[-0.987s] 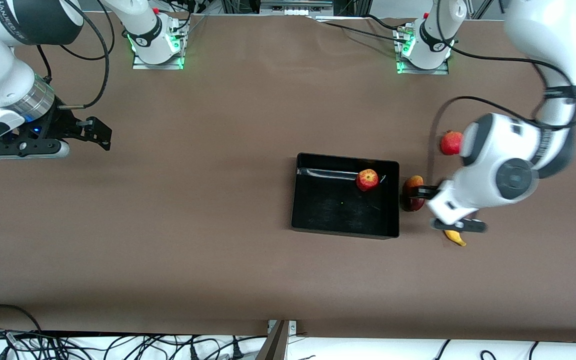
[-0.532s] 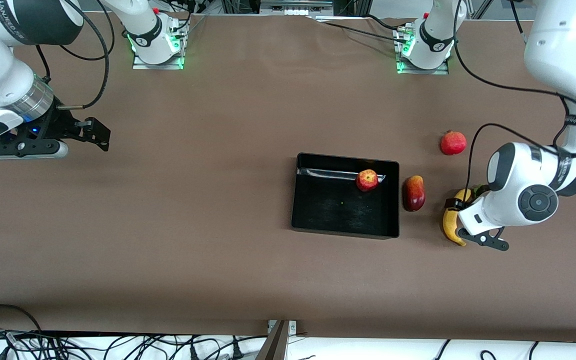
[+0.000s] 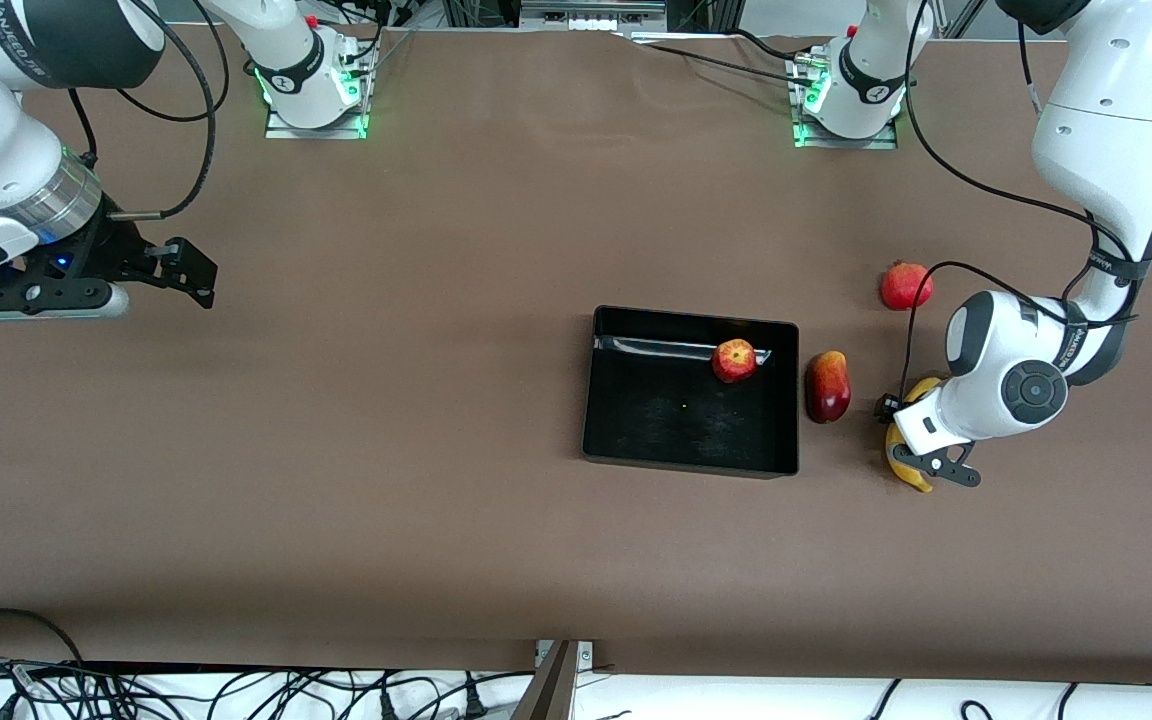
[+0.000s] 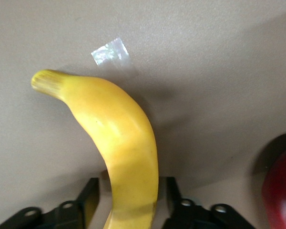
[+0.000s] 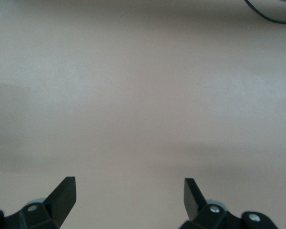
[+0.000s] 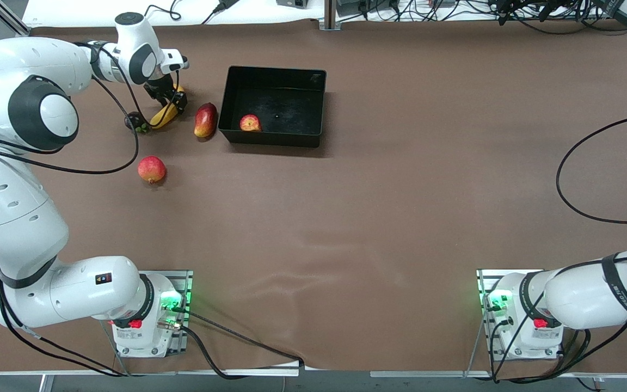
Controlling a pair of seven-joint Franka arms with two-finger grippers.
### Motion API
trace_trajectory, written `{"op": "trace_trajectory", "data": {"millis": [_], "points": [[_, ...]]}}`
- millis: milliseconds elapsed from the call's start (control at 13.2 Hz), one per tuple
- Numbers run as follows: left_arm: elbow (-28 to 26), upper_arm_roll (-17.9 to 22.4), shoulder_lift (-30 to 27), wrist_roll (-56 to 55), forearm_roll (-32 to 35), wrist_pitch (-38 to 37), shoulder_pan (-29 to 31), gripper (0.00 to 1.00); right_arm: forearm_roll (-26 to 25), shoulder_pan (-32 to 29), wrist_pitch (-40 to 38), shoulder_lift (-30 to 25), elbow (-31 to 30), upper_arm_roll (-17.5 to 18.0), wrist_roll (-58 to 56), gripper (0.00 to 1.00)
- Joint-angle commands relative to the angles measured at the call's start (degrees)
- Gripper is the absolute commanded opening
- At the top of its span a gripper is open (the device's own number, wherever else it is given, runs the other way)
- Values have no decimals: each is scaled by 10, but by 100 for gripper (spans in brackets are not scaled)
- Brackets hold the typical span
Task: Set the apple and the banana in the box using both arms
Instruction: 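Lift the banana off the table with the left gripper, then carry the banana over the box and lower it with the left gripper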
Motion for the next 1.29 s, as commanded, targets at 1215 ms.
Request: {"op": "trace_trajectory", "data": {"millis": [1215], "points": [[169,-178,29,-373,-14,-168,-179,0,-9,-12,-3,10,11,8,6,100]]}}
